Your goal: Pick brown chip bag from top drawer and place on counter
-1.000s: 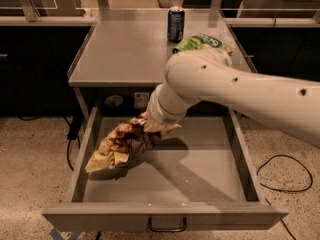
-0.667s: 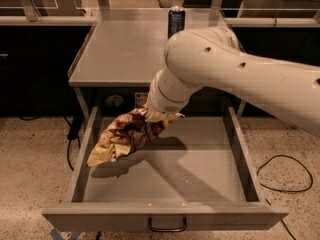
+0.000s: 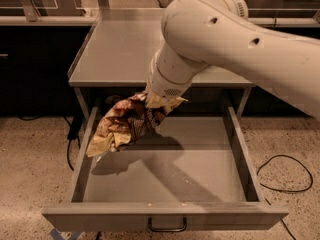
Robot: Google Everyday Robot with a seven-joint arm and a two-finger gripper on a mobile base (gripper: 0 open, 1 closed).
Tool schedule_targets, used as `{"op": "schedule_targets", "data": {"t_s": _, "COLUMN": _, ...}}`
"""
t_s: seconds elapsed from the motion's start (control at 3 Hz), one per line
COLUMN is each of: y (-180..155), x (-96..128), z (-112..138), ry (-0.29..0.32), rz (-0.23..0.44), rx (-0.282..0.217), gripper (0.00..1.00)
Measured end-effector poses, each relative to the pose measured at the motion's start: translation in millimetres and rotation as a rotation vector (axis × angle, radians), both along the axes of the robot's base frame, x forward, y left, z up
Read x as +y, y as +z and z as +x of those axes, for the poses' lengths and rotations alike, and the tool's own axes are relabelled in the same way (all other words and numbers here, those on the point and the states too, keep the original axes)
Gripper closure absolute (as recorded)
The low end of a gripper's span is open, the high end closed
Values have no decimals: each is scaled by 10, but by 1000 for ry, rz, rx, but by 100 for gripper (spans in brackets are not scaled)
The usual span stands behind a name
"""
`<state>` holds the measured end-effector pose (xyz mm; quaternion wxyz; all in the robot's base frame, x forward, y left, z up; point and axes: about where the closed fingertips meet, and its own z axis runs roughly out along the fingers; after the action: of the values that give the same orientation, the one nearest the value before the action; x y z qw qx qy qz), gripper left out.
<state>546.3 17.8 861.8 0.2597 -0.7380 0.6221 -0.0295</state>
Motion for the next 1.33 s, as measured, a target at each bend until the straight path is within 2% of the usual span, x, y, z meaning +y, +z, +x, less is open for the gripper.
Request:
{"op": "schedule_targets", "data": {"t_s": 0.67, "y": 543, "x": 20, "z": -52, "ry": -24, "rz": -6, "rx": -50, "gripper": 100}}
{"op": "schedule_targets", "data": {"t_s": 1.0, "y": 550, "x": 20, "z": -54, "ry": -23, "rz": -7, "rx": -51, "gripper": 100}}
{"op": "schedule_targets", "data": {"t_s": 1.33, "y": 792, "x": -12, "z": -8, "ry": -12, "rz": -31, "rx": -85, "gripper": 100}}
